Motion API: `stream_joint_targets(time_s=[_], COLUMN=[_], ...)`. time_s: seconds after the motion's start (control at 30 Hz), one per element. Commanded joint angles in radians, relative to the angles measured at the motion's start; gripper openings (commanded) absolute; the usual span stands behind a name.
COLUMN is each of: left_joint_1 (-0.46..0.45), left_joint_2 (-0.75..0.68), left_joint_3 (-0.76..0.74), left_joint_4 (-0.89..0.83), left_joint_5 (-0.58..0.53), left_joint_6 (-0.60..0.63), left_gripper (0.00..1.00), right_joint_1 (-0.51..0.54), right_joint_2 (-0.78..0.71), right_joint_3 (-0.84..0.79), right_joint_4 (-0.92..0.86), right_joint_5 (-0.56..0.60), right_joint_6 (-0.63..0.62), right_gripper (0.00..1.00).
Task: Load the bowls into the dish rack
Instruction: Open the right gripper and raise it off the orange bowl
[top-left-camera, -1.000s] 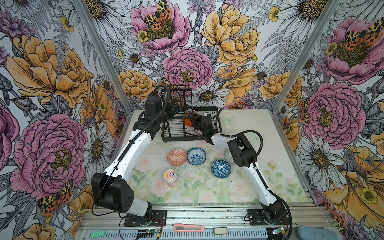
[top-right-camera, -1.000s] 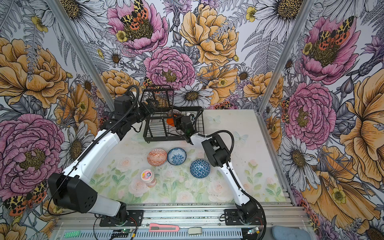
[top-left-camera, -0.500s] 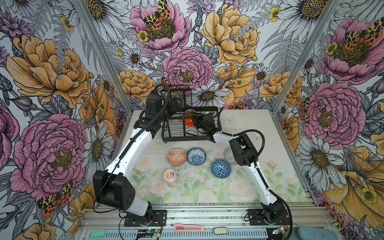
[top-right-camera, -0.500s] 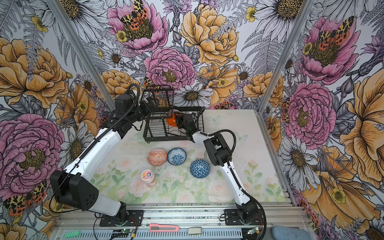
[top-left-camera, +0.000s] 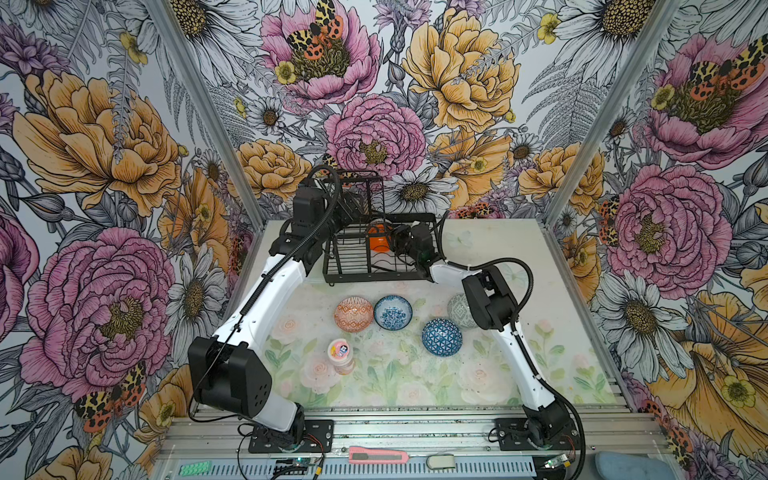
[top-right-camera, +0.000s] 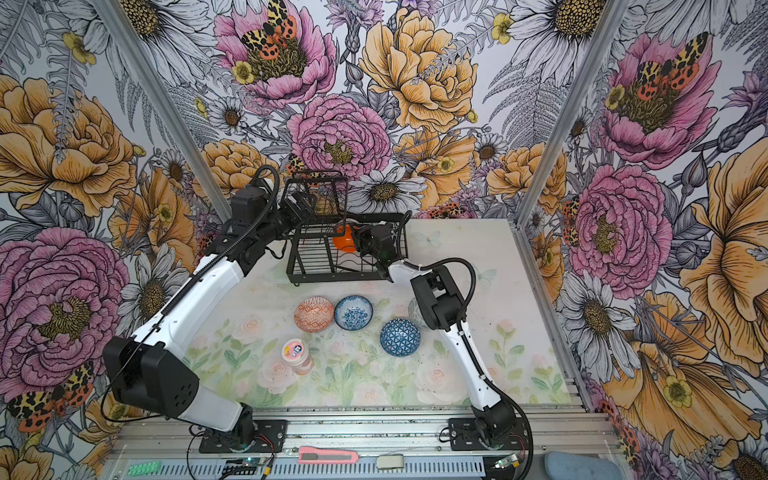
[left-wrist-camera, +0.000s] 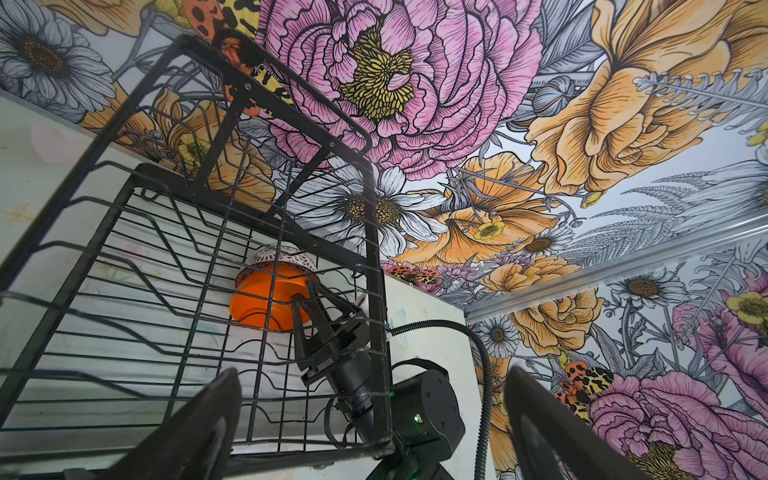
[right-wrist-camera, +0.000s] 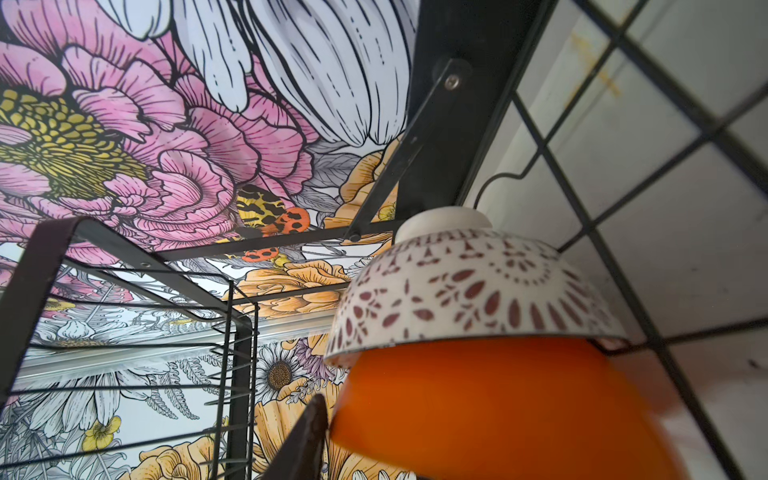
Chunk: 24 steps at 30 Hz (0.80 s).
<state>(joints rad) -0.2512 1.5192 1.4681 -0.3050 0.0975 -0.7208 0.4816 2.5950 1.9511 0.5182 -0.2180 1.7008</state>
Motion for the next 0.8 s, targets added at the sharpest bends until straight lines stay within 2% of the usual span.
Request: stream_joint_targets(time_s=[0.0, 0.37, 0.77], left_joint_1=[0.006, 0.010, 0.018], left_joint_2=[0.017, 0.045, 0.042], left_joint_3=[0.023, 0.031, 0.009], left_joint_4=[0.026, 0.057, 0.061], left_joint_5=[-0.021, -0.025, -0.055], left_joint_6=[-0.010, -0.023, -0.059], left_gripper=[0.99, 0.99, 0.99], right_joint_1=[-0.016, -0.034, -0.049], right_joint_2=[-0.070, -0.127, -0.202], right_joint_3=[0.001, -0.075, -0.179], right_joint_4=[-0.003, 0.015, 0.047], right_joint_5=[-0.019, -0.061, -0.089], right_joint_6=[-0.030, -0.043, -0.057], right_gripper=[0.44, 0.49, 0.64])
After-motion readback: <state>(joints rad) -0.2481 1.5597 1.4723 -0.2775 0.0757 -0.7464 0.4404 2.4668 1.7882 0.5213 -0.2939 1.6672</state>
